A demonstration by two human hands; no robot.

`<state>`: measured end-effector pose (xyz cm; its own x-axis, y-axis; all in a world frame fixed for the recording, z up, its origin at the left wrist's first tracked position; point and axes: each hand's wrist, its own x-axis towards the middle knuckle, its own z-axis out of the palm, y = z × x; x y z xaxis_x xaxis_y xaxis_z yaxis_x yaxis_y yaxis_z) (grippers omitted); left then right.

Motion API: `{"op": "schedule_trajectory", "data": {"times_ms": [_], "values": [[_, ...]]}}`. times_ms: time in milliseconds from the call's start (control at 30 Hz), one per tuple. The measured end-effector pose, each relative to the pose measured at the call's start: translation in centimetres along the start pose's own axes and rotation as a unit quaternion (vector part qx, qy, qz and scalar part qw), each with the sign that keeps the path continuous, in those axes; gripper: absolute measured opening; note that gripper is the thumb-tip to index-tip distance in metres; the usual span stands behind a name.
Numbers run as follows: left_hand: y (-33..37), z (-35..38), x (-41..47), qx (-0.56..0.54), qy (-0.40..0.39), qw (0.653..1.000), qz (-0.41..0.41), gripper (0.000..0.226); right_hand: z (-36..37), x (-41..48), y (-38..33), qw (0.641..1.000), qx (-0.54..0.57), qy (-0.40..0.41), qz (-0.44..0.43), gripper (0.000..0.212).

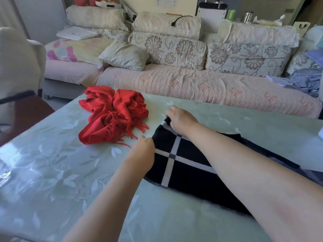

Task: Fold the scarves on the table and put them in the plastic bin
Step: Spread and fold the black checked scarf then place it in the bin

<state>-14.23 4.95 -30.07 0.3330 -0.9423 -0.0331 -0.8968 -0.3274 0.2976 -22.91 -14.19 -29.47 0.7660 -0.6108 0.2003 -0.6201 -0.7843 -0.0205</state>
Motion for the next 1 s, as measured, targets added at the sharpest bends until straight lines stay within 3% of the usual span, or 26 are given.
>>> {"op": "schedule_trajectory", "data": {"times_ms": [200, 267, 333, 400, 500, 600, 800, 1000], "values": [[-7.3, -1.8, -0.4, 0.022, 0.073, 0.987, -0.140, 0.020, 2.2, 5.5, -8.0, 1.000, 0.020, -0.012, -0.018, 0.034], [-8.5, -1.6, -0.8, 0.068, 0.076, 0.981, -0.163, 0.026, 3.4, 6.2, -10.3, 0.997, 0.041, -0.070, -0.009, 0.057], [-9.2, -1.0, -0.8, 0.123, 0.116, 0.975, -0.141, 0.034, 4.7, 6.2, -11.9, 0.993, 0.031, -0.113, 0.007, 0.074], [-9.6, -0.4, -0.5, 0.117, 0.158, 0.977, -0.079, 0.038, 5.8, 5.8, -12.6, 0.993, 0.011, -0.114, 0.025, 0.074], [-9.5, 1.3, -0.1, 0.048, 0.105, 0.993, 0.010, 0.052, 6.2, 4.3, -12.2, 0.994, 0.013, -0.087, 0.069, 0.066], [-9.3, 3.1, -0.7, 0.043, 0.030, 0.999, 0.001, 0.064, 6.3, 2.0, -10.9, 0.989, 0.058, -0.074, 0.110, 0.070], [-7.4, 2.8, -0.2, 0.061, 0.010, 0.996, -0.058, 0.081, 5.5, -2.8, -6.2, 0.983, 0.081, -0.118, 0.111, 0.070], [0.0, 2.8, -0.1, 0.036, 0.027, 0.998, 0.052, 0.075, 2.5, -11.0, 0.7, 0.984, 0.054, -0.086, 0.149, 0.064]]}}
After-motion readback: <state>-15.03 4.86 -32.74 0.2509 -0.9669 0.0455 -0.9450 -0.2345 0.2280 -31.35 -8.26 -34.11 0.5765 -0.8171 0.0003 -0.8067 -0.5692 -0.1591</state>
